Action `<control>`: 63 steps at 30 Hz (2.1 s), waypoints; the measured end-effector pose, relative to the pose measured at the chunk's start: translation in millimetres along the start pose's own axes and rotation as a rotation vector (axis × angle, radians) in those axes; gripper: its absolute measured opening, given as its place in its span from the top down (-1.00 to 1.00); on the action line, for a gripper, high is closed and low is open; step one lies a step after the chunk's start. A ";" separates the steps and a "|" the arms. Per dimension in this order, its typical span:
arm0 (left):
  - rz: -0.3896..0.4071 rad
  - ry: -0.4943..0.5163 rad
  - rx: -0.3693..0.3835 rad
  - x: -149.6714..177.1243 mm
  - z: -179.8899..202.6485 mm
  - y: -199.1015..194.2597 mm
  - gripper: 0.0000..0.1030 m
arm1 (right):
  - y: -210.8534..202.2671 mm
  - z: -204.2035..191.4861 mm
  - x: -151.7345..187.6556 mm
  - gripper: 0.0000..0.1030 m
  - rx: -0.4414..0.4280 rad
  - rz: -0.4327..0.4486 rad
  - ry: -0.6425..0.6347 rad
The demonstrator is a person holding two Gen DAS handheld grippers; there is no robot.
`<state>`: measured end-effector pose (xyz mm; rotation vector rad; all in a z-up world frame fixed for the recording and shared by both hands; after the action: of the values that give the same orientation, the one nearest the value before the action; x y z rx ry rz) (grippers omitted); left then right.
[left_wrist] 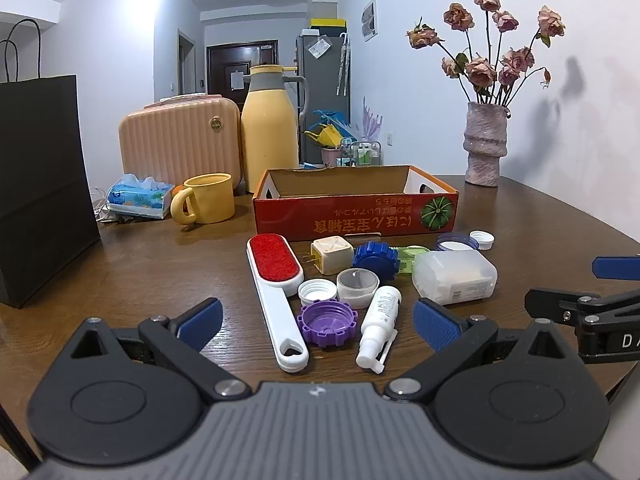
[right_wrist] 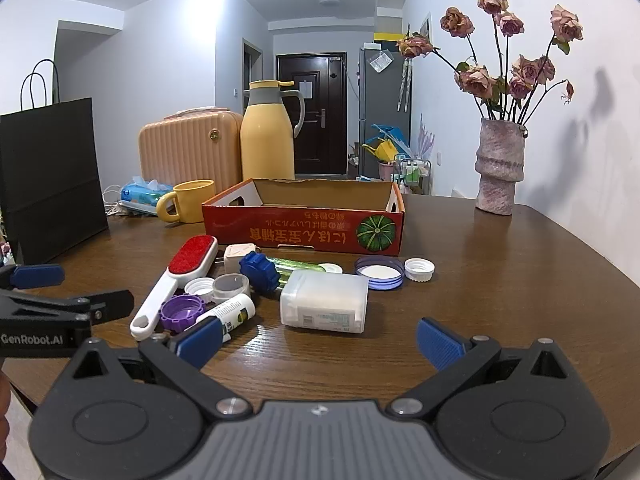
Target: Organize rigid objects
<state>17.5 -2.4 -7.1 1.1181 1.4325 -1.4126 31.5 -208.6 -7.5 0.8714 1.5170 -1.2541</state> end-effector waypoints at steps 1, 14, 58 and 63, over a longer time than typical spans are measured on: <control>-0.001 -0.001 0.001 -0.7 0.1 0.2 -1.00 | -0.2 0.2 -0.3 -1.00 0.000 0.000 0.000; 0.011 -0.002 0.005 -1.3 -0.6 -2.9 -1.00 | -1.8 0.5 -2.2 -1.00 0.000 0.007 -0.002; 0.002 -0.006 0.009 -0.2 1.0 2.5 -1.00 | -1.0 -1.9 -0.7 -1.00 -0.002 0.007 -0.005; 0.001 -0.006 0.008 0.3 1.1 3.3 -1.00 | -0.7 -1.9 -0.2 -1.00 -0.001 0.007 -0.005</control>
<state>20.5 -3.6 -8.4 1.1183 1.4234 -1.4211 30.4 -206.9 -7.0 0.8713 1.5090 -1.2495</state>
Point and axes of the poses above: each gripper's, at about its wrist camera, not at the fingertips, and y roughly the way its jaws point, z to its right, x to its underside, the point moved 2 cm from there along y, roughly the way its jaws point, and after that the axes turned 8 degrees about z, right-handed, at the moved point
